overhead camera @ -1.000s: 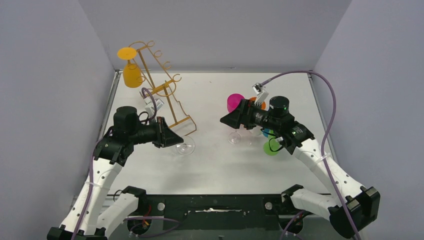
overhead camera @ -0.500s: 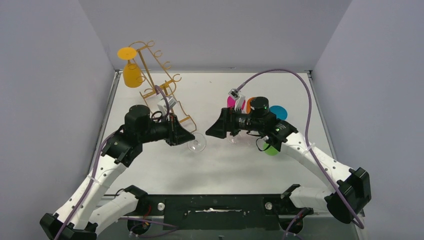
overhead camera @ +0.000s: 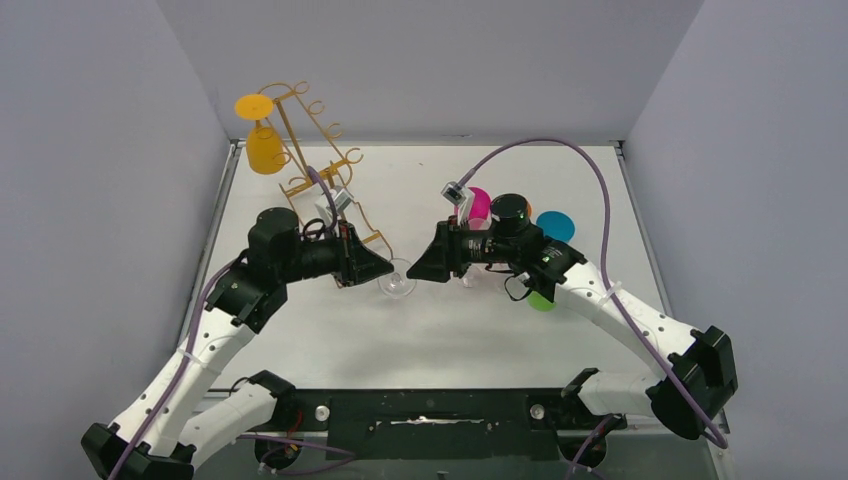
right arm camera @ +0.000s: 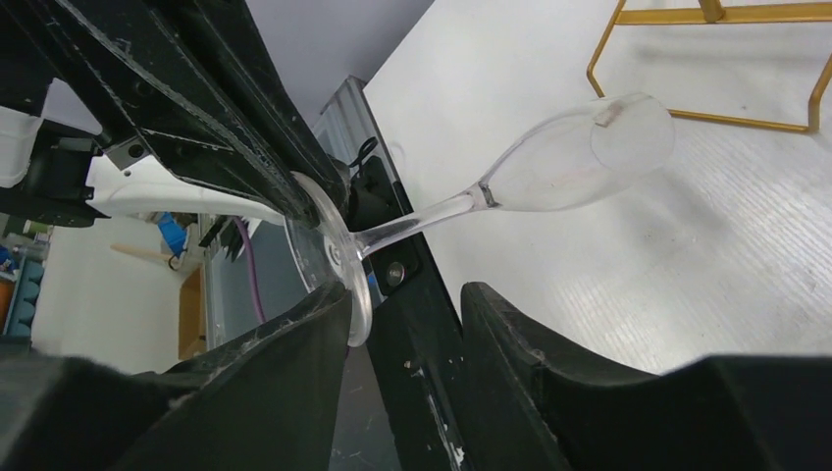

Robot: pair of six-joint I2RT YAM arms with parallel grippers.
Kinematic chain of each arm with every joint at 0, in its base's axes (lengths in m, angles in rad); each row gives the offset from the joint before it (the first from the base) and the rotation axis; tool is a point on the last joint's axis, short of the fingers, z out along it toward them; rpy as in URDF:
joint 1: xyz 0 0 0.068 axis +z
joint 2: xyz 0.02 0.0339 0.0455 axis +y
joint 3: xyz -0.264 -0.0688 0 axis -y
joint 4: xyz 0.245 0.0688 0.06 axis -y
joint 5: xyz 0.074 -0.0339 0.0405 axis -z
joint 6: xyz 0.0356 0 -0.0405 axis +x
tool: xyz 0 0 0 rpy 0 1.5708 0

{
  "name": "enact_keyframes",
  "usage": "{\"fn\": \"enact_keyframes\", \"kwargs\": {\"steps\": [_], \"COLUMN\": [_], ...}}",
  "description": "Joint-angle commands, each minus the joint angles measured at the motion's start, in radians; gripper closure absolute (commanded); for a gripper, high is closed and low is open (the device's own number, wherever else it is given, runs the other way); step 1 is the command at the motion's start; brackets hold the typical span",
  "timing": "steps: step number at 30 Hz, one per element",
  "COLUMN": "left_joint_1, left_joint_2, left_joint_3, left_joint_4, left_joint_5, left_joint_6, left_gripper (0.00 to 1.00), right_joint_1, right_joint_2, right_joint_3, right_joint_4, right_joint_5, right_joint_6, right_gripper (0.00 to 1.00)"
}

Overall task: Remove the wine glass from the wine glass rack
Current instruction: Place the wine glass at the center of the board.

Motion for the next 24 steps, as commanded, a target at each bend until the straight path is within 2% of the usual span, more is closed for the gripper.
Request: {"fn": "enact_keyframes", "kwargs": {"steps": [1, 7, 12, 13, 20, 21, 23, 24], "left_joint_1": [-0.008, -0.013, -0.014, -0.014, -0.014, -0.014, -0.014, -0.014], "left_joint_2": [-0.015, -0.022, -0.04, -0.043, -0.051, -0.047, -0.039, -0.031], "left_joint_3": [0.0, -0.032, -0.027, -0.025, -0.029, -0.027, -0.014, -0.007], "left_joint_4": [0.128, 0.199, 0.202, 0.194, 0.178, 0.171, 0.128, 0.101], "left_joint_5": [0.078, 0.103, 0.062, 0.049, 0.045, 0.051, 0.059, 0.077], "left_joint_6": [-0.012, -0.063, -0.06, -0.053, -0.057, -0.055, -0.037, -0.025], "left_gripper": [1.0, 1.0, 1.0, 1.0, 1.0, 0.94, 0.69, 0.61], "right_joint_1": [0.005, 0.008, 0.011, 0.011, 0.01, 0.011, 0.01, 0.01], "right_joint_2": [0.007, 0.018, 0.019, 0.013, -0.009, -0.012, -0.021, -0.027], "right_joint_3": [0.042, 0.018, 0.021, 0.018, 0.021, 0.024, 0.029, 0.031], "right_joint_4": [0.13, 0.26, 0.253, 0.253, 0.256, 0.25, 0.233, 0.224], "right_joint_5": [-0.047, -0.138, -0.121, -0.106, -0.065, -0.054, -0.025, -0.006], "right_joint_6": [0.017, 0.092, 0.093, 0.092, 0.088, 0.083, 0.069, 0.062], "right_gripper": [0.59, 0.69, 0.97, 1.0, 1.0, 1.0, 1.0, 1.0]}}
